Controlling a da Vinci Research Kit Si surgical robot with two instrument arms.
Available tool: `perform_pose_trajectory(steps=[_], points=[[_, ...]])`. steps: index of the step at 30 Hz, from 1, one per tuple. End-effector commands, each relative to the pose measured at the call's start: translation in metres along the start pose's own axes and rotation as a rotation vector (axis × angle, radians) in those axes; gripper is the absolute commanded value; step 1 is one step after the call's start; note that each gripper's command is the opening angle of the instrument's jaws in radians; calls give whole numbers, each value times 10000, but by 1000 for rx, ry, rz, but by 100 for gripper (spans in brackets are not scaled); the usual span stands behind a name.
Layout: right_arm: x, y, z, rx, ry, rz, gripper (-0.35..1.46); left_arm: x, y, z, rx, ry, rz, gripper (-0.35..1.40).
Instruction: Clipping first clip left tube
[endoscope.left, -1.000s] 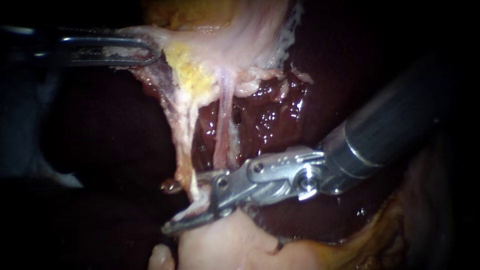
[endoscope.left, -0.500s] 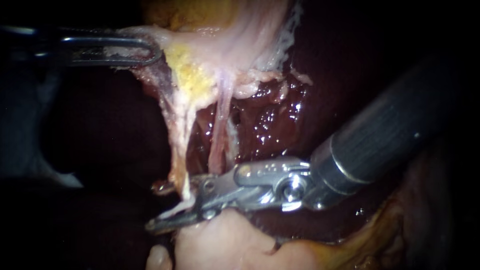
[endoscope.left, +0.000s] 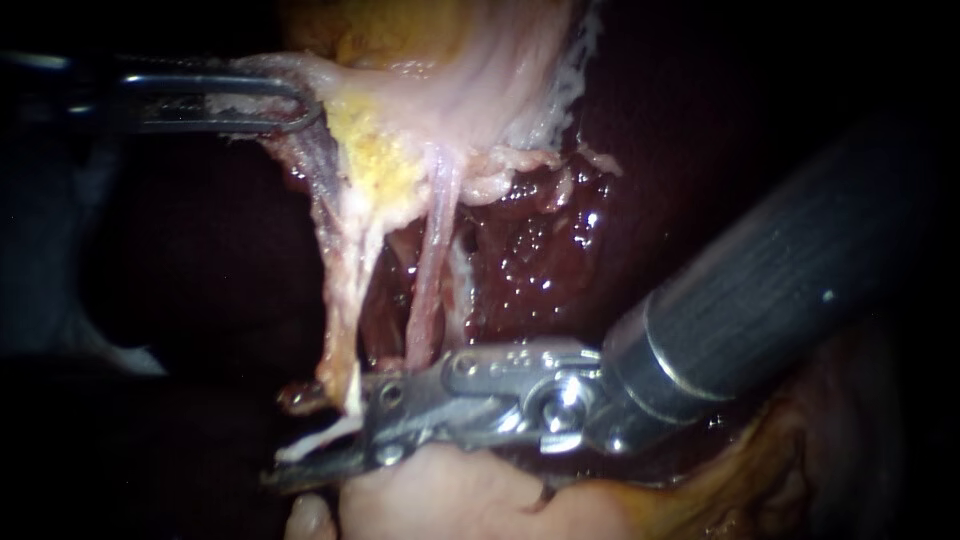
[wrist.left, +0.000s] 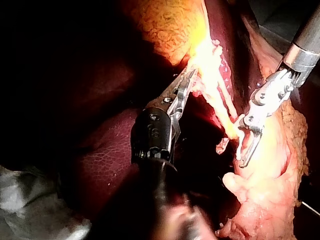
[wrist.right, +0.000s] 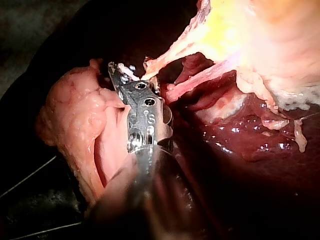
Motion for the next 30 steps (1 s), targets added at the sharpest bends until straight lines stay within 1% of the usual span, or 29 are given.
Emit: perform_pose_trajectory(steps=[1, 6, 10, 12, 14, 16, 19, 20, 23, 25, 27, 30], points=[[-2, 1, 0, -1, 0, 0, 42, 0, 0, 0, 0, 0, 0, -35], [-5, 2, 0, -1, -1, -1, 41, 0, 0, 0, 0, 0, 0, -35], [-7, 3, -3, -1, -1, 34, 32, 0, 0, 0, 0, 0, 0, -35], [-8, 4, -5, -4, 0, 51, 21, 0, 0, 0, 0, 0, 0, -35], [-10, 4, -7, -9, 5, 74, 5, 0, 0, 0, 0, 0, 0, -35], [-10, 5, -8, -12, 7, 92, -5, 0, 0, 0, 0, 0, 0, -35], [-12, 6, -9, -13, 4, 115, -23, 0, 0, 0, 0, 0, 0, -35], [-12, 6, -10, -13, 4, 133, -34, 0, 0, 0, 0, 0, 0, -35], [-13, 8, -13, -16, 3, 156, -35, 0, 0, 0, 0, 0, 0, -35], [-15, 9, -16, -27, -9, 168, -35, 0, 0, 0, 0, 0, 0, -35], [-18, 8, -19, -34, -31, 168, -35, 0, 0, 0, 0, 0, 0, -35], [-20, 8, -19, -35, -35, 167, -35, 0, 0, 0, 0, 0, 0, -35]])
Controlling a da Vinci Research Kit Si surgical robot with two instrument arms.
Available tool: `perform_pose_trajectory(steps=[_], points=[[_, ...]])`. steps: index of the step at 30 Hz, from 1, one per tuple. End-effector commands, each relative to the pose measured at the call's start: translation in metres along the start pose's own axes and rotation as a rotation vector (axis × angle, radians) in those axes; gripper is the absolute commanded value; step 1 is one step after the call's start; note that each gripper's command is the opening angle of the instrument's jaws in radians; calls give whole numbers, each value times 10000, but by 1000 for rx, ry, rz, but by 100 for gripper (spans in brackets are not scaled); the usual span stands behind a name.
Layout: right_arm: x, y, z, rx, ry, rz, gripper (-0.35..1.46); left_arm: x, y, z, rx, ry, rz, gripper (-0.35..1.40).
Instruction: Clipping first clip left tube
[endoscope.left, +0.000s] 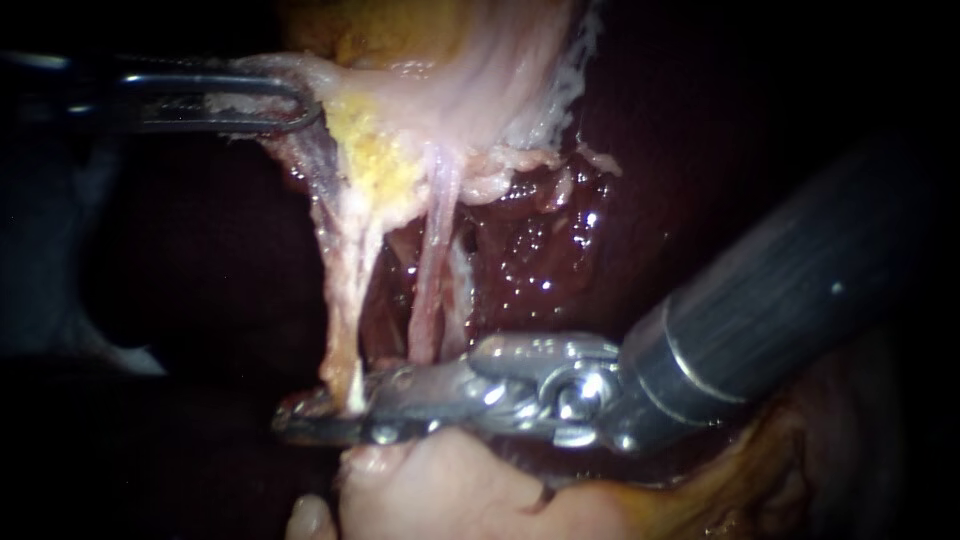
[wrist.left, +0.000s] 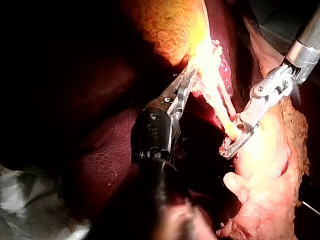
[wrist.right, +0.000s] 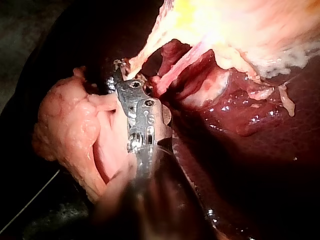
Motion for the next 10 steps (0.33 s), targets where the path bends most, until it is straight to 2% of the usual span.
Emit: perform_pose_trajectory(steps=[1, 10], points=[[-1, 0, 2, -1, 0, -3, -35, 0, 0, 0, 0, 0, 0, -35], [-6, 2, 5, -4, -4, -6, -35, 0, 0, 0, 0, 0, 0, -35]])
